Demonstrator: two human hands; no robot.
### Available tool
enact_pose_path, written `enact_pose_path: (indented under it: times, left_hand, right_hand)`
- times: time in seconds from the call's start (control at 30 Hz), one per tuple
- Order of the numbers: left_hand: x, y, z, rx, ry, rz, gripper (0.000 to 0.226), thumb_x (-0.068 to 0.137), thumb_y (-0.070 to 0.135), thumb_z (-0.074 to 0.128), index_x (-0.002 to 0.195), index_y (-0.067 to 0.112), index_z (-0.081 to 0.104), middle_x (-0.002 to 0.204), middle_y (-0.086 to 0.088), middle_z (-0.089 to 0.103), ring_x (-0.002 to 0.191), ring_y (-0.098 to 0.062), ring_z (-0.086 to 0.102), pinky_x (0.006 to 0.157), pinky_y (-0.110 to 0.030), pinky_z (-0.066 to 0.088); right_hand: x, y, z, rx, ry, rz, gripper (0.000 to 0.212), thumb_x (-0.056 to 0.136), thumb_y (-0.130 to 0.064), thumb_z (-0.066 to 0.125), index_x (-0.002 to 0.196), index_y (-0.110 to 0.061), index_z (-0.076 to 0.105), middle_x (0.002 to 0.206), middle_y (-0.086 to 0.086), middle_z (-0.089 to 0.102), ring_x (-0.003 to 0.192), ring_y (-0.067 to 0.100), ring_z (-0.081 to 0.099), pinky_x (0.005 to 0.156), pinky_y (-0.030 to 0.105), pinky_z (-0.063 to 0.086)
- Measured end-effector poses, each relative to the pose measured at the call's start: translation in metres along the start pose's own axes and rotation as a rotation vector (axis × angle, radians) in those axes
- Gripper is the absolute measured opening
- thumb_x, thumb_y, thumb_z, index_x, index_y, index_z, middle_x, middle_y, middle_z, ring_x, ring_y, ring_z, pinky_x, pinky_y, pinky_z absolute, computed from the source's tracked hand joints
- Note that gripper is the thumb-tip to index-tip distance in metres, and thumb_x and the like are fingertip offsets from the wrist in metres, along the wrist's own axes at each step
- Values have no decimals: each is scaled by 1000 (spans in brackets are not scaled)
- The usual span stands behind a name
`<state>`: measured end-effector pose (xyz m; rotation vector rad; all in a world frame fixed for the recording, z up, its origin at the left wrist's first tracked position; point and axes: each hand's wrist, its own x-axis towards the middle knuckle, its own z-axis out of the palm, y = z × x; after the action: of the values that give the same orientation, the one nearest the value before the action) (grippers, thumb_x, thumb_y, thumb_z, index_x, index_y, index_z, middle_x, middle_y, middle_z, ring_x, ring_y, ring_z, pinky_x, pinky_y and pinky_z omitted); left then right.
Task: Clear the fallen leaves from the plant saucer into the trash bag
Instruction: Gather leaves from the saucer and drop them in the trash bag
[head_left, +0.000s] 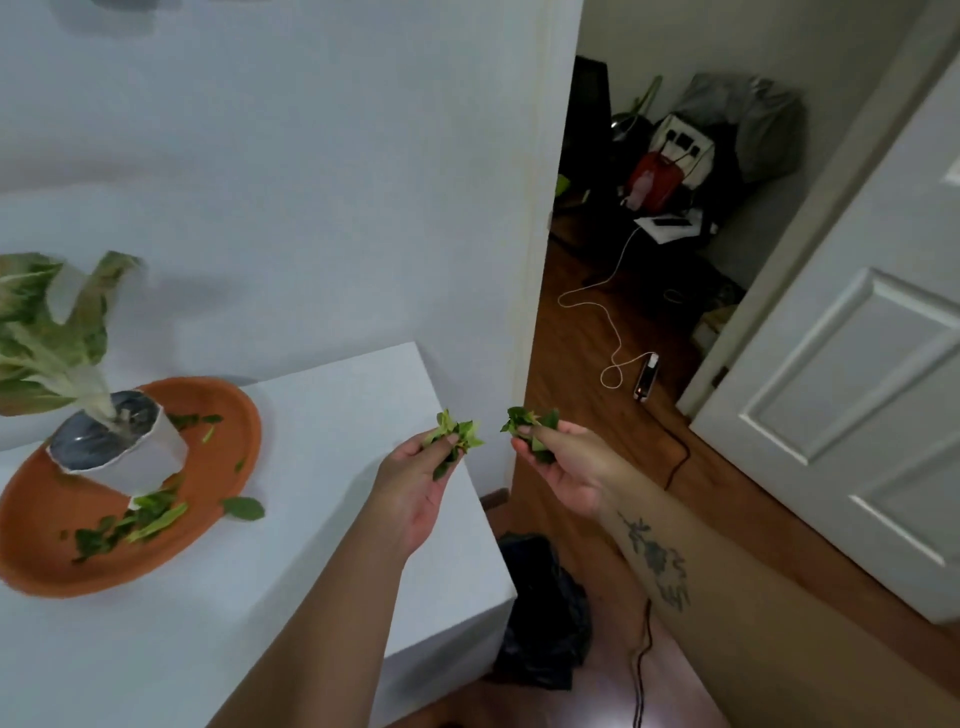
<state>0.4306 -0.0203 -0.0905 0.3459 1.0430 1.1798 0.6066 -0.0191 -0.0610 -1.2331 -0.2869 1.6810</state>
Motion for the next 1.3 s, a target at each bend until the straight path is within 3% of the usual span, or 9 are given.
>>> enact_pose_path:
  times: [0.17,0.33,0.57,0.73,1.07,1.17,1.3]
  left_hand:
    - [20,-21,24,26,-48,-66,16,89,-5,61,105,-5,65,103,-15,72,91,-16,69,73,-17,58]
    - [30,-41,41,47,-32,-109,16,90,-2,62,105,-4,65,106,-15,71,98,-17,68,75,-19,56]
    - [35,-78,64,22,28,-83,10,89,-4,63,97,-1,67,89,-9,76,88,-15,71,76,-19,56]
    - [42,-113,74,-95,127,-71,9,90,-7,60,90,-1,67,79,-7,77,80,-12,72,73,-19,57]
    - [70,-203,51,-145,320,-179,17,87,-8,63,104,-6,66,89,-13,75,83,-15,74,75,-21,58]
    - [87,-233,26,-76,381,-223,18,85,-7,66,103,-6,66,96,-17,74,85,-17,74,75,-21,58]
    - [108,-268,-5,9,442,-261,29,84,-7,67,112,-11,63,99,-20,73,86,-21,73,80,-25,58]
  right_hand:
    - [6,-15,-29,43,72,-17,13,89,7,58,102,6,59,99,18,66,82,19,65,59,17,59]
    - [17,-16,-55,58,87,4,21,88,7,58,109,10,57,97,19,66,78,19,65,66,21,58]
    - [44,-22,-89,-15,72,67,11,89,7,58,99,8,61,87,17,67,60,12,69,57,16,58]
    - [70,-19,-119,-67,62,129,8,90,8,56,88,3,61,86,15,65,69,15,66,58,16,56]
    - [115,32,-186,-53,143,256,10,89,10,56,85,3,63,88,14,66,61,12,70,52,14,55]
    - [135,59,-202,-43,169,305,10,89,11,55,86,4,62,95,18,65,79,20,66,52,14,54]
    - [158,95,-225,-41,187,345,14,90,10,54,84,2,62,90,13,66,86,19,63,60,16,58]
